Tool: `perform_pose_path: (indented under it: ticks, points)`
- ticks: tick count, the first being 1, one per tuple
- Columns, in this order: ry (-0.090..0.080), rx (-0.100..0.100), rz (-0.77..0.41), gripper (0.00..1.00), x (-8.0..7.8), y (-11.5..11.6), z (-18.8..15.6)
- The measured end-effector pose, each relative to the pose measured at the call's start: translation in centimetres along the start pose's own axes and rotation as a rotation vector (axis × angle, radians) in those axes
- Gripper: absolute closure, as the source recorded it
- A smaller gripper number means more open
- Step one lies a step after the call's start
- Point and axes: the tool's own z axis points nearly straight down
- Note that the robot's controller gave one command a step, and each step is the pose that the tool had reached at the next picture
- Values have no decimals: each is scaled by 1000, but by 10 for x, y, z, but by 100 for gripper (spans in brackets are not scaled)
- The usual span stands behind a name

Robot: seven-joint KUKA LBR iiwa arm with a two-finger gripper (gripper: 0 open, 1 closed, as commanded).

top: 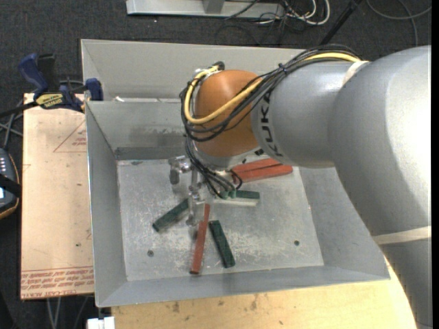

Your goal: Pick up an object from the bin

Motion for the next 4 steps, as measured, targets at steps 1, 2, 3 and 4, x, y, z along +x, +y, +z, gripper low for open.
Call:
perform_pose_path:
  ticks: [1,2,3,4]
  points:
    - [12,-3,-123,0,1,16,-16]
    - [3,-2,-138,0,-7,27,-30]
    - [7,-3,-349,0,-2,28,19]
    - [5,-4,-389,100,-7,27,32]
